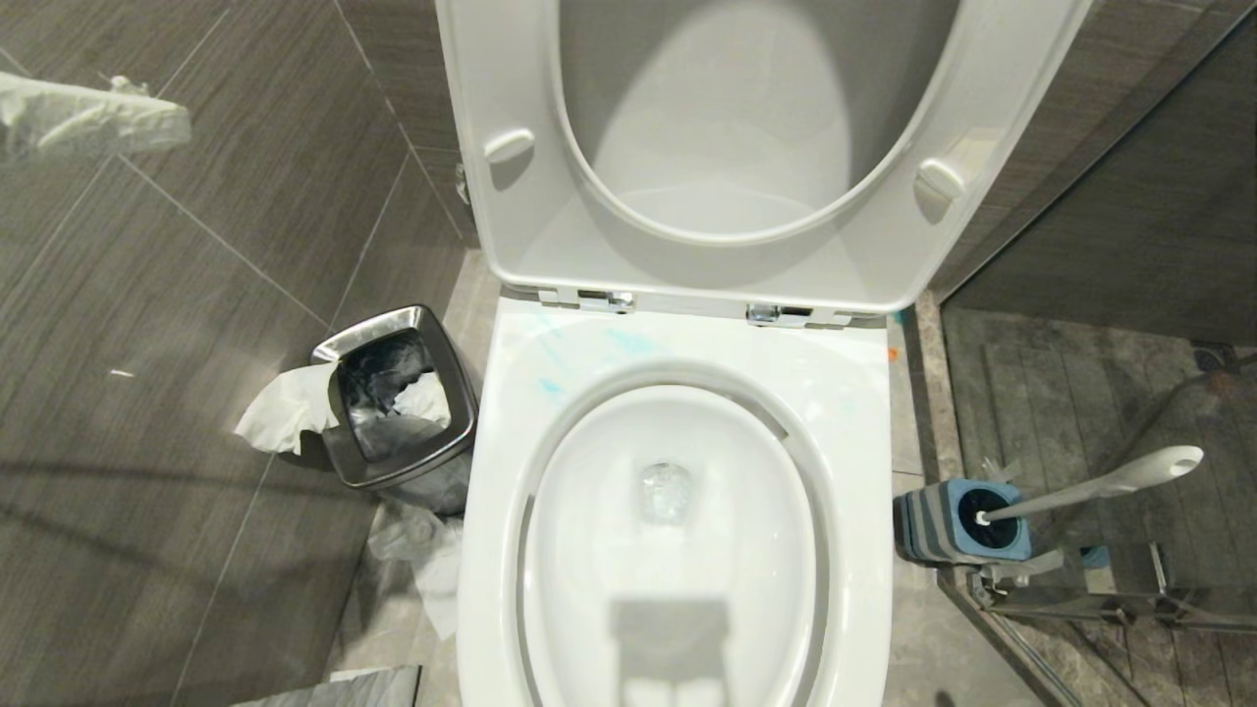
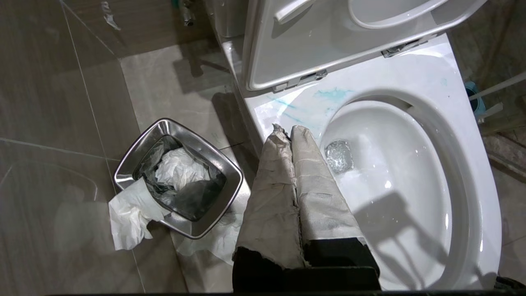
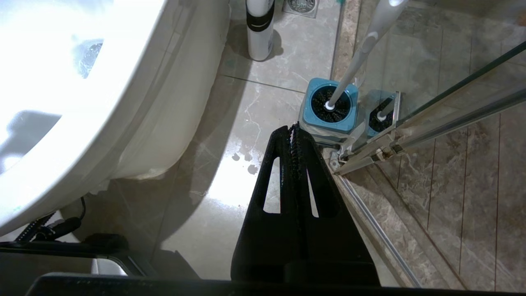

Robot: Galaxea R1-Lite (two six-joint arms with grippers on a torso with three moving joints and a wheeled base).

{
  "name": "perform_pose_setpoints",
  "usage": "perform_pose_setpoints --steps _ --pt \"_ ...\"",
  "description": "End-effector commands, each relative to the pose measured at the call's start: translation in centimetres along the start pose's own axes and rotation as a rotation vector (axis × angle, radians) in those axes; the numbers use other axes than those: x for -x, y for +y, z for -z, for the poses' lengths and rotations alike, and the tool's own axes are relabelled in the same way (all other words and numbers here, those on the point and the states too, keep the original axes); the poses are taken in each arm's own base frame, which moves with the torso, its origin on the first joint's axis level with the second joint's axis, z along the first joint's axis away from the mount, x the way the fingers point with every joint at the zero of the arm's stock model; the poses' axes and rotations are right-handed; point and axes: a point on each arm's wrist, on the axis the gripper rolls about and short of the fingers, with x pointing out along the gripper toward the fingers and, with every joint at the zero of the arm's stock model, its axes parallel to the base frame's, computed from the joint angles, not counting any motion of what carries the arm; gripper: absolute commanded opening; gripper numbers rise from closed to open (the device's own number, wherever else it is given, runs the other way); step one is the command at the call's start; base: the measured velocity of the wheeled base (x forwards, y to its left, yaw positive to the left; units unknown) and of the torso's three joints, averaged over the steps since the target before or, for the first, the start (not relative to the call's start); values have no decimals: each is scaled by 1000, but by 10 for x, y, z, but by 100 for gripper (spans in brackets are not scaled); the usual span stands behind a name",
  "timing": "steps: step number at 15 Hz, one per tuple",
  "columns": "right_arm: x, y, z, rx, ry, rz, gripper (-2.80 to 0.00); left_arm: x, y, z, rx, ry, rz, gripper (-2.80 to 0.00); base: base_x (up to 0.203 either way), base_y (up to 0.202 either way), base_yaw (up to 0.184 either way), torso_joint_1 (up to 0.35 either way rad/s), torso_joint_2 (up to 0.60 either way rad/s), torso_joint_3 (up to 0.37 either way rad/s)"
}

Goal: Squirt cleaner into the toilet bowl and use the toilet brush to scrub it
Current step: Close the toilet lid

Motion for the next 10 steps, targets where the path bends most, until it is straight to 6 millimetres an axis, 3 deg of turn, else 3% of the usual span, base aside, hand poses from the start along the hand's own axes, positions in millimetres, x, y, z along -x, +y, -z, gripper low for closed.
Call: perform_pose_setpoints --steps 1,5,10 --pt "0 0 0 1 1 0 -280 23 10 7 -8 -33 6 -280 0 0 0 0 0 0" --pt "0 0 0 1 1 0 -280 76 7 25 -35 -111 16 -280 0 0 0 0 0 0" --pt "0 0 0 1 1 0 -280 144 -27 65 -57 -213 -75 -280 0 0 0 0 0 0"
